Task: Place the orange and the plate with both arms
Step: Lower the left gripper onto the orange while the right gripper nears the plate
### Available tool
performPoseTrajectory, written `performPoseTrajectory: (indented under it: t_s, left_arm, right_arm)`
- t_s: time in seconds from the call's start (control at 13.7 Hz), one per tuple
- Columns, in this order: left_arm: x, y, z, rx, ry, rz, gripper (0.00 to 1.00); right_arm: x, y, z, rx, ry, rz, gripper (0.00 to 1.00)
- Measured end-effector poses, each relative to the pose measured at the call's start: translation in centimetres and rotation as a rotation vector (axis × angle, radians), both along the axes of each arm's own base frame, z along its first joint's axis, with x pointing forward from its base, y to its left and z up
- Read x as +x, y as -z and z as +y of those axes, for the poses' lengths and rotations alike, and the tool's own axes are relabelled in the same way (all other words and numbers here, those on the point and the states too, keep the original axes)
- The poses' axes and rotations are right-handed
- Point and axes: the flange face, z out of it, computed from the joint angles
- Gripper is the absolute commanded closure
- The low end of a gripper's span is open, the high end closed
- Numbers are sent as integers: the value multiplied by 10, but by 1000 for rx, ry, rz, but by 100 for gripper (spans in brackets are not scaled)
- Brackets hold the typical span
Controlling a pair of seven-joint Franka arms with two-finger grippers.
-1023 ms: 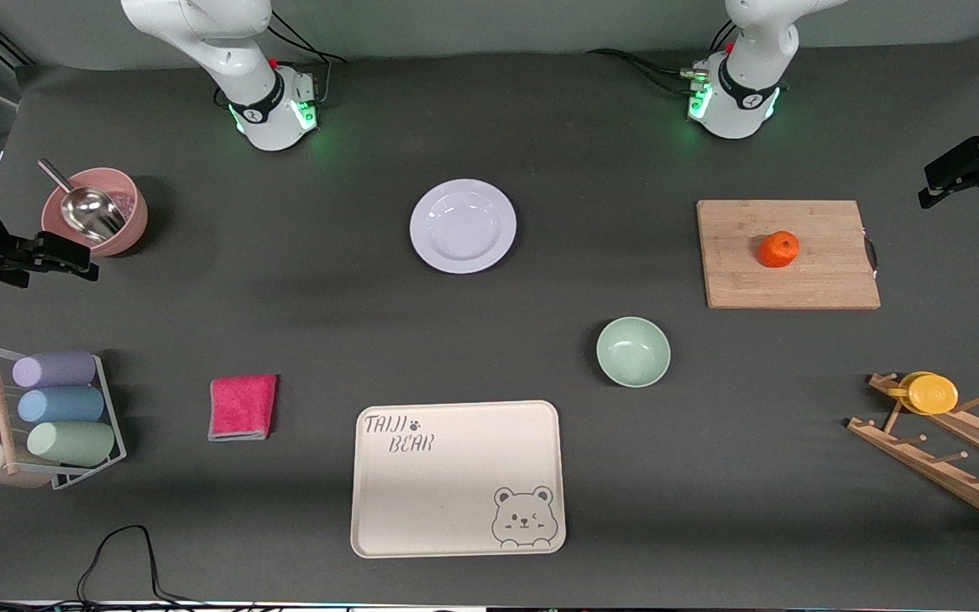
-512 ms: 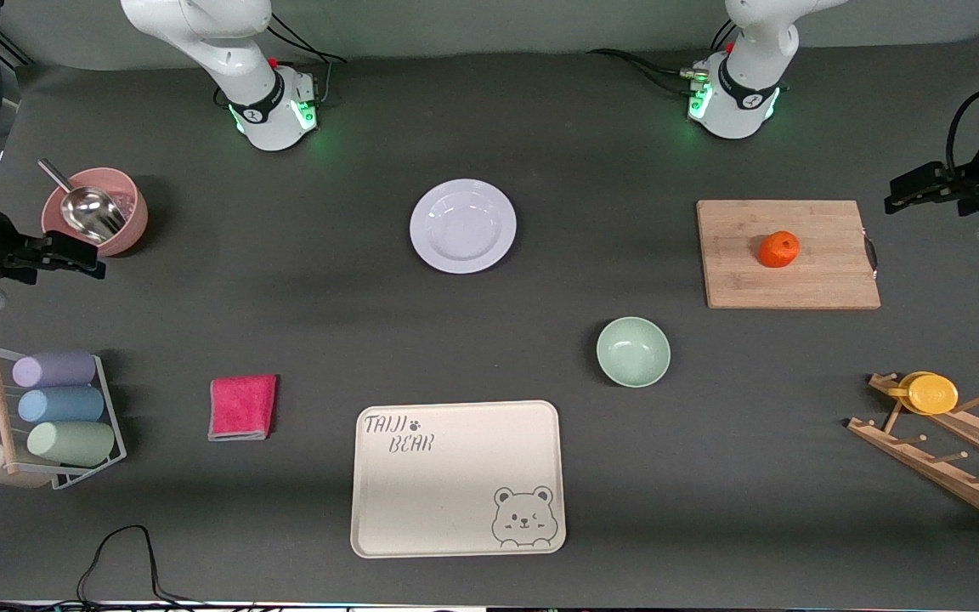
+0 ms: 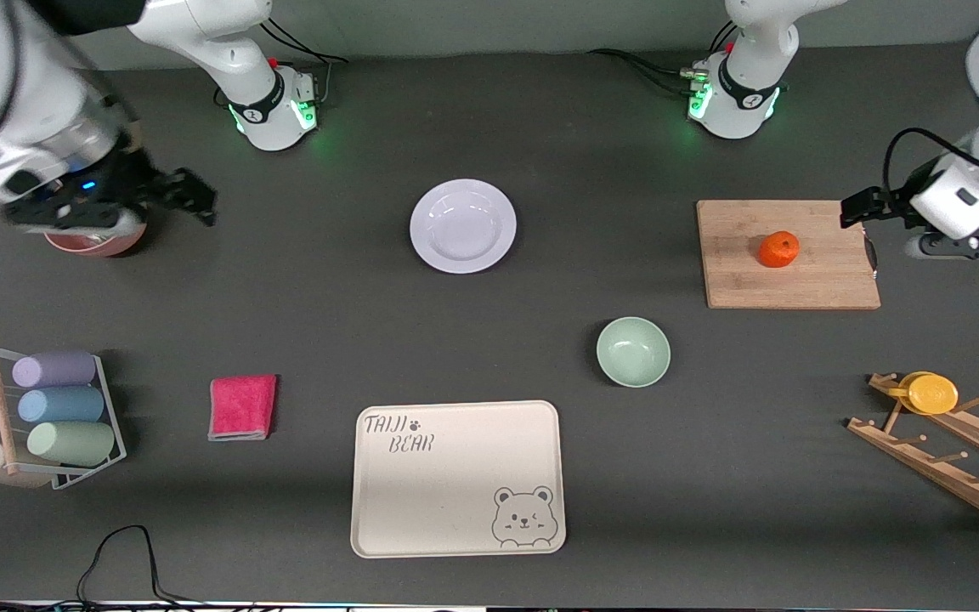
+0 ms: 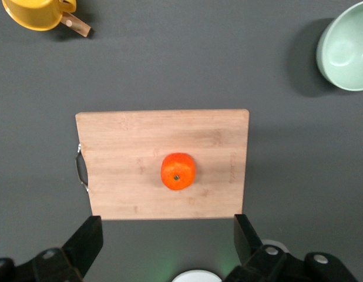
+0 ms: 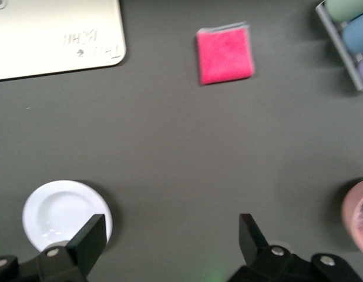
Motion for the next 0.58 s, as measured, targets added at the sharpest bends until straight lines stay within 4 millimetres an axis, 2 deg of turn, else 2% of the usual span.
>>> performPoseTrajectory:
  t_s: [0.15,0.29,0.44,0.58]
  left_arm:
    - [-22,29,0,17,-4,-26,1]
    - [-40,55,0,27,-7,-37,1]
    - [-50,77,0,32,-5,-50,0]
    - [-58,98,-1,36,1,-74,0]
  right_arm:
    - [-16,7,35,2,7,-10,0]
    - [-23,15,50,6,-6,-19,0]
    - [-28,26,47,9,-7,-25,0]
    - [-32,38,34,30,-39,-11,0]
